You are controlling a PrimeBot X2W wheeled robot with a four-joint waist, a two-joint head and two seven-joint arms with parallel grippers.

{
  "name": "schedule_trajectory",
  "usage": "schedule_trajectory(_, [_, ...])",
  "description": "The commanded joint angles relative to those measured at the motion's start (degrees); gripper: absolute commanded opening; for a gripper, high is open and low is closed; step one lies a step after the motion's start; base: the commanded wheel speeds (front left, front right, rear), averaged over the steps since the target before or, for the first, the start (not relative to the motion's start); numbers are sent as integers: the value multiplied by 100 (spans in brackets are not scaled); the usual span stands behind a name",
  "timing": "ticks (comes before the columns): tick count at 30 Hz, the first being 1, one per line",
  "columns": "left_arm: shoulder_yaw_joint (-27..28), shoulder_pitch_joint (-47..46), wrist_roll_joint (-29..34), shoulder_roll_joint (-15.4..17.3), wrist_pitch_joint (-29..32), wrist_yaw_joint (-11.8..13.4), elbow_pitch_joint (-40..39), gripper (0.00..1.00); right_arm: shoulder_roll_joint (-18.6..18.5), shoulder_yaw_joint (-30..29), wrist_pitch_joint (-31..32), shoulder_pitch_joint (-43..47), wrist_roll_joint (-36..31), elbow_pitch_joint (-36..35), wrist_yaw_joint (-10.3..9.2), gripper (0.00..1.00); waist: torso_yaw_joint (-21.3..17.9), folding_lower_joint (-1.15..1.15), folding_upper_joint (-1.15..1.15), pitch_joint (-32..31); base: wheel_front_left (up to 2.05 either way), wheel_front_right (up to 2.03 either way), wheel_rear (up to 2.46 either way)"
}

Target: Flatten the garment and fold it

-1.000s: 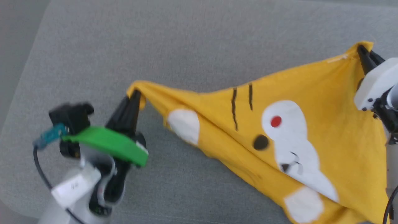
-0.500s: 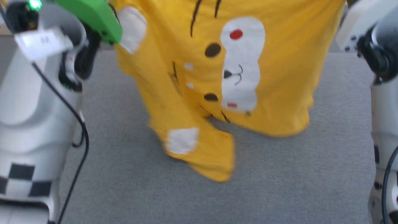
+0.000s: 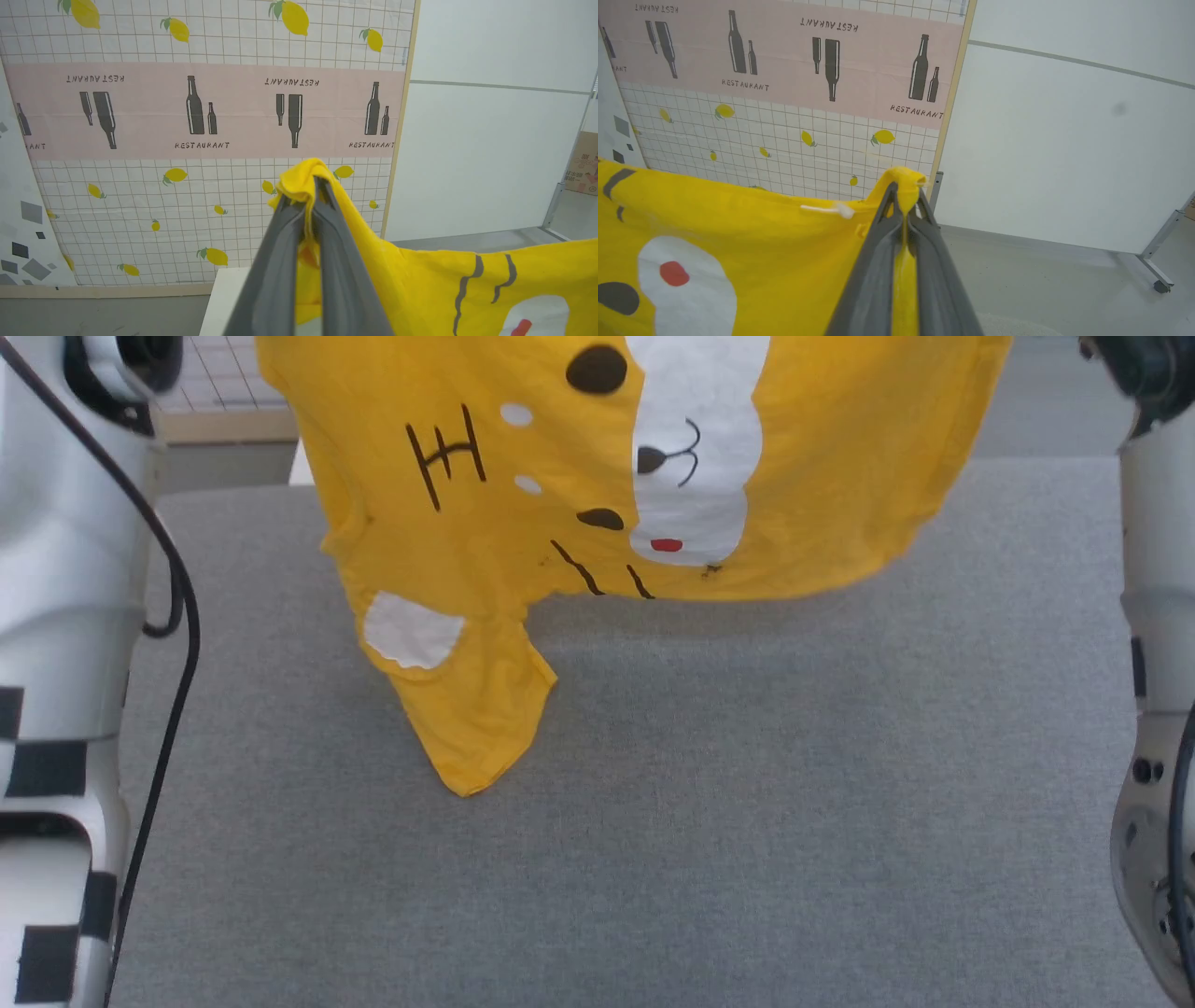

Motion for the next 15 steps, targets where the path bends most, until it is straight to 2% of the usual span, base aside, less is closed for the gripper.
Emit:
schedule_trajectory(1, [4,-203,24,-34,37,55,29,0,34,-74,9,-191,-65,102,-9,0,-70,0,0,312,0,0,0])
schedule_trajectory(8, [116,-1011,39,-345,-170,319,125,0,258,-386,-34,-953,-328,443,-9,0,-231,0,0,1251,0,0,0])
schedule_trajectory(15, [262,-1944,235,-522,-968,488,172,0,375,-618,-546,-1816,-774,769,-9,0,-344,0,0,2081,0,0,0])
